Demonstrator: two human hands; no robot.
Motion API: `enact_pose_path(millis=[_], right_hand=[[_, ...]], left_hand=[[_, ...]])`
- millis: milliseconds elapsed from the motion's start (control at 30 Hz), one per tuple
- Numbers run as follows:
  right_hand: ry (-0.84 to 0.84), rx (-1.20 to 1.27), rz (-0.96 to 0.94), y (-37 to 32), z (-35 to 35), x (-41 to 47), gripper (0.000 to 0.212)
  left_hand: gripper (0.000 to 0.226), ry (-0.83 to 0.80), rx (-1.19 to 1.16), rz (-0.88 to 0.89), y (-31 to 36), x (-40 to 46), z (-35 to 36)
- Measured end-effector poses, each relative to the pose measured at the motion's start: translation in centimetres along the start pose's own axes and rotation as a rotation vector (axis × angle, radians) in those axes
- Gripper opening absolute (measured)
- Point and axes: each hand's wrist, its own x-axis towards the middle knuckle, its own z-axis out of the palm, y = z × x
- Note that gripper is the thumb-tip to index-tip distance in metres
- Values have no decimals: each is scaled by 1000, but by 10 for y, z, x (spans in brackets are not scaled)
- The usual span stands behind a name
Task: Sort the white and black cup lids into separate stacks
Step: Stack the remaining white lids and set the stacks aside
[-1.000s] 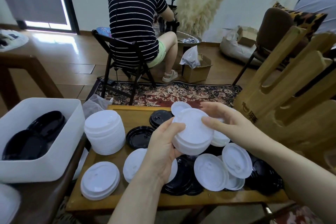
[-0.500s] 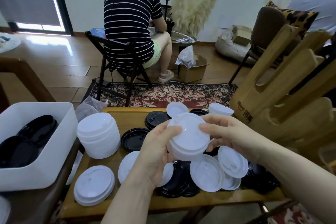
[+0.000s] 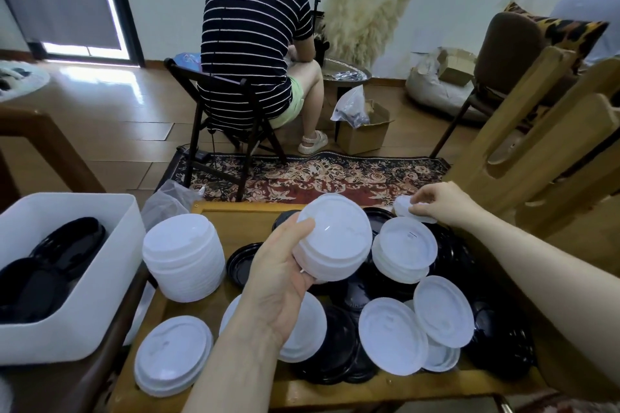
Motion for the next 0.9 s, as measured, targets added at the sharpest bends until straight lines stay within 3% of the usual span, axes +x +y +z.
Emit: enact_pose_path(millis=[167, 333, 400, 500, 600, 667, 767, 833, 900], right_hand=[[-72, -184, 43, 4, 5, 8, 13], [207, -144, -9, 5, 0, -3, 10], [329, 87, -21, -2, -10, -18, 11], [352, 700, 42, -24, -30, -54, 8], [37, 1322, 140, -40, -44, -90, 11], [-207, 1566, 146, -45, -46, -107, 15], [-467, 1707, 137, -58, -40, -126, 22], [-605, 1697, 137, -68, -32, -133, 56], [-660, 1646, 179, -76, -26, -137, 70]], left_hand=[[48, -25, 8, -6, 2, 2, -7], [44, -10, -18, -11, 3, 1, -6], [43, 3, -30, -21, 2, -1, -6], [38, 7, -57, -28, 0, -3, -4], [33, 3, -21, -13, -2, -6, -2], [46, 20, -12, -6, -5, -7, -1], [69, 56, -15, 7, -9, -9, 0], [62, 51, -4, 11, -13, -12, 2], [56, 57, -3, 2, -16, -13, 1]])
